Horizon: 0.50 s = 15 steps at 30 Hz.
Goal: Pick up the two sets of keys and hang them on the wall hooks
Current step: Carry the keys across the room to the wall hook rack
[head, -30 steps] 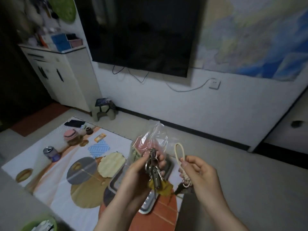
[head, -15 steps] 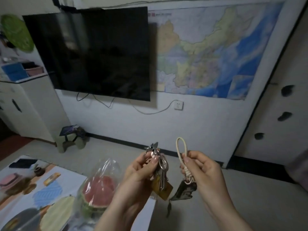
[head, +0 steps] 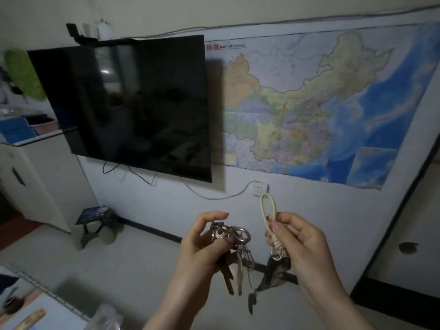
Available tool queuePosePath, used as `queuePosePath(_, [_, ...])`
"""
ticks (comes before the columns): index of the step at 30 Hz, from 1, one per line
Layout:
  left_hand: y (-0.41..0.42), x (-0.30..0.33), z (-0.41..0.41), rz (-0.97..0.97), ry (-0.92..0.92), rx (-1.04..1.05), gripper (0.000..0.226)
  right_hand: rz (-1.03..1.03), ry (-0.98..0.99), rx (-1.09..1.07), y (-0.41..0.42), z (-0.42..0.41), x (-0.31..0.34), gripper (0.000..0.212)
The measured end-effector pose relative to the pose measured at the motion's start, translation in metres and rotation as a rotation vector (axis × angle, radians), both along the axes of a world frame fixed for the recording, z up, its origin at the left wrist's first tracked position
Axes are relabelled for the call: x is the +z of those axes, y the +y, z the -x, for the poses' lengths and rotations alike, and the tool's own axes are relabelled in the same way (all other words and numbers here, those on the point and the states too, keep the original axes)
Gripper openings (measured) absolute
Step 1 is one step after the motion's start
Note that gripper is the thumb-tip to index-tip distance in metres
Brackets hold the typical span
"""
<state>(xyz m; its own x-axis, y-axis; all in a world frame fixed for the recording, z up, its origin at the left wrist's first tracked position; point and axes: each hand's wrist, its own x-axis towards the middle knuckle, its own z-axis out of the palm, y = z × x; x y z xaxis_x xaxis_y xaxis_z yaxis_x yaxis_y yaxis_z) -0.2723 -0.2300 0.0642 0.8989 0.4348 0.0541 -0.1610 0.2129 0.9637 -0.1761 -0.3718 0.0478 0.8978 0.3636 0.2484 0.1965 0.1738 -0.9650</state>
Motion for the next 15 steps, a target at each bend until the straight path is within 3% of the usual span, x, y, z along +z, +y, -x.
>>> queuePosePath(5, [0.036, -0.011, -0.080, -0.099, 0.003, 0.261, 0.013, 0.007, 0.010, 0.161, 0.050, -0.096, -0.003, 0.019])
queuePosePath(10, [0.074, -0.011, -0.144, -0.036, 0.007, 0.535, 0.007, 0.050, 0.032, 0.375, 0.115, -0.180, 0.004, 0.018])
queuePosePath(15, [0.132, -0.013, -0.166, -0.078, -0.011, 0.772, 0.018, 0.077, 0.036, 0.577, 0.207, -0.220, 0.003, 0.014])
